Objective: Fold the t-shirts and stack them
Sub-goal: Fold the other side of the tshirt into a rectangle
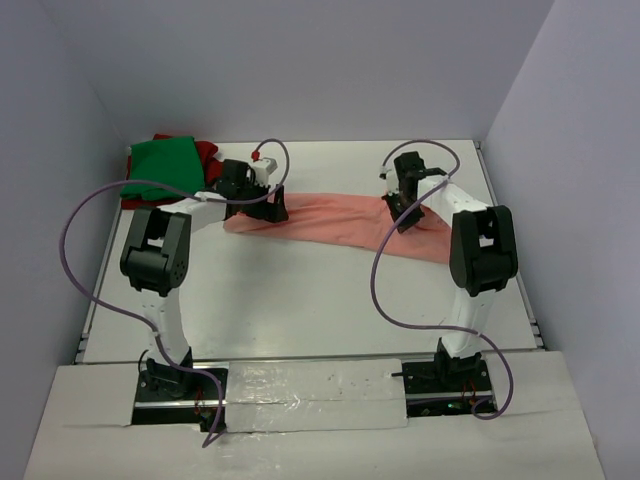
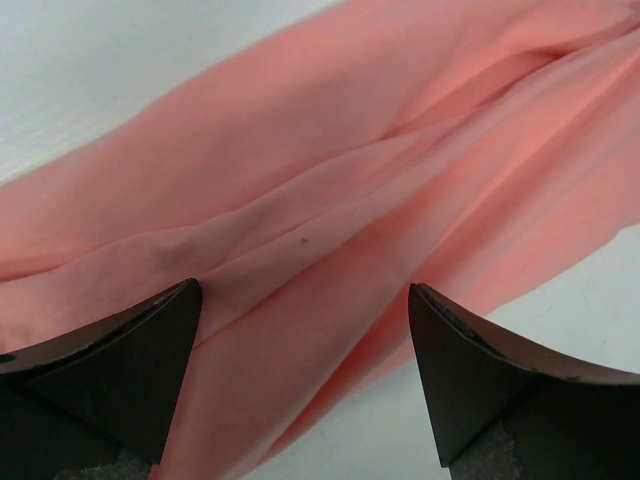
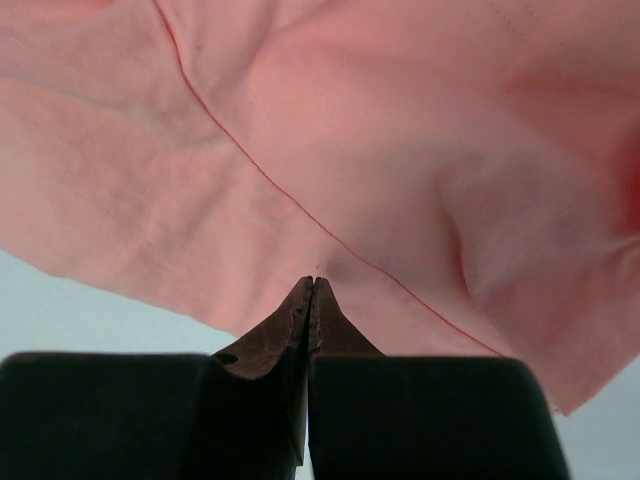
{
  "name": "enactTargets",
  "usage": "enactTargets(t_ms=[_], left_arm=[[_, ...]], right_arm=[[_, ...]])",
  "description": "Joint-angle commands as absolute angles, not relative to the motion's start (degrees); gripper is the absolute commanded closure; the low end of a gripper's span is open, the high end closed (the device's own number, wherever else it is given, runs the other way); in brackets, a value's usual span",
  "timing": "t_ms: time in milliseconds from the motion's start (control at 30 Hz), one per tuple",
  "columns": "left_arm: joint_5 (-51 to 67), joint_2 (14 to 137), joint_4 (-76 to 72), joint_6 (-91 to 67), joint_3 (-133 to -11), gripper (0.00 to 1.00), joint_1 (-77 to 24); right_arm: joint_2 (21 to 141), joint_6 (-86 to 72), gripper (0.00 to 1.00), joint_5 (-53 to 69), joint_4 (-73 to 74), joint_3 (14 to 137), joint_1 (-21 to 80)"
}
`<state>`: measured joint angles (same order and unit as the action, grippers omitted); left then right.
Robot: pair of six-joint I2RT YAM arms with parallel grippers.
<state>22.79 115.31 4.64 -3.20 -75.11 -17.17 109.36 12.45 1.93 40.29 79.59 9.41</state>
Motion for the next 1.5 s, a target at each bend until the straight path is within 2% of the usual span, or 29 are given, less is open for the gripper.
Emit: enactTargets(t_ms=[0,33,67,100,133,167,267,300,333,367,400,433,500,533,633,733,800,900,967,1000,1100,1133,1267,1467], left_arm=[[24.3,117.0,9.3,-2.6,-78.2,0.07,-18.4],[24.1,118.3,10.7,-2.4,-79.9,0.09,-18.7],[22.5,118.8,12.5,-2.7,-80.5,0.22,-18.8],[22.1,119.3,13.0,-2.8,-81.1,0.39,-18.9],[21.7,119.6,12.9,-2.9,-81.3,0.64,-19.0],[20.1,119.6,12.4,-3.5,-81.4,1.00,-19.0],[17.8,118.9,11.2,-3.7,-81.2,1.00,-19.0],[15.9,118.4,10.1,-3.8,-80.9,0.96,-19.0],[15.4,117.5,9.8,-3.3,-80.9,0.88,-19.1],[14.2,116.9,9.1,-3.0,-80.5,0.66,-19.2],[12.2,115.4,7.4,-3.0,-79.6,0.52,-19.2],[11.8,114.7,6.5,-2.5,-79.0,0.34,-19.2],[9.9,112.9,5.5,-2.5,-78.1,0.28,-19.3],[9.6,112.2,4.6,-2.4,-77.8,0.18,-19.4],[8.2,110.7,4.1,-1.9,-77.3,0.14,-19.5],[6.2,109.5,3.2,-2.0,-76.6,0.14,-19.5],[5.3,108.4,1.0,-2.7,-75.1,0.17,-19.8],[3.9,108.3,1.1,-2.5,-75.3,0.33,-20.6],[4.0,108.2,1.1,-2.3,-75.5,0.50,-20.7],[3.7,108.1,1.1,-2.3,-75.6,0.64,-21.0],[2.9,107.9,1.8,-1.9,-76.1,0.84,-21.8],[2.8,107.8,1.8,-1.8,-76.1,0.88,-21.9],[0.7,106.9,2.4,-1.1,-75.9,1.00,-23.2],[0.4,107.6,0.5,-0.6,-74.1,1.00,-23.7]], right_arm=[[108.9,9.1,1.00,4.9,41.1,84.2,8.4],[109.2,8.8,1.00,5.4,41.7,84.9,8.3],[109.2,8.4,1.00,5.8,41.9,85.5,8.1],[109.0,8.2,1.00,6.0,41.9,85.9,8.0],[108.4,8.0,1.00,6.2,41.7,86.0,8.0],[108.1,7.8,1.00,6.1,41.5,86.2,8.0],[107.5,7.8,1.00,6.2,41.0,85.9,8.0],[107.5,8.0,1.00,6.4,41.0,85.6,8.0],[107.6,8.1,1.00,6.5,41.0,85.3,8.0],[107.7,8.2,1.00,6.5,41.0,84.8,8.0],[107.7,8.4,1.00,6.5,40.9,84.5,8.0],[107.7,8.5,1.00,6.6,40.7,84.0,8.1],[107.1,8.7,1.00,6.9,40.0,83.0,8.0],[107.1,8.7,1.00,6.8,39.9,82.8,8.1],[106.5,9.0,1.00,6.4,39.9,82.5,8.0],[106.0,9.1,1.00,6.2,39.6,82.3,8.1],[105.8,9.0,1.00,6.1,39.3,81.9,8.0],[105.9,9.0,1.00,5.2,38.9,81.7,8.0],[106.1,9.0,1.00,5.2,38.7,81.4,8.1],[106.3,8.9,1.00,4.9,38.6,81.3,8.1],[107.0,8.4,1.00,3.8,38.0,81.1,8.1],[107.8,8.0,1.00,3.6,37.8,81.1,8.0],[110.1,7.2,1.00,3.2,39.1,82.3,8.0],[112.8,5.9,1.00,6.1,41.1,83.6,7.6]])
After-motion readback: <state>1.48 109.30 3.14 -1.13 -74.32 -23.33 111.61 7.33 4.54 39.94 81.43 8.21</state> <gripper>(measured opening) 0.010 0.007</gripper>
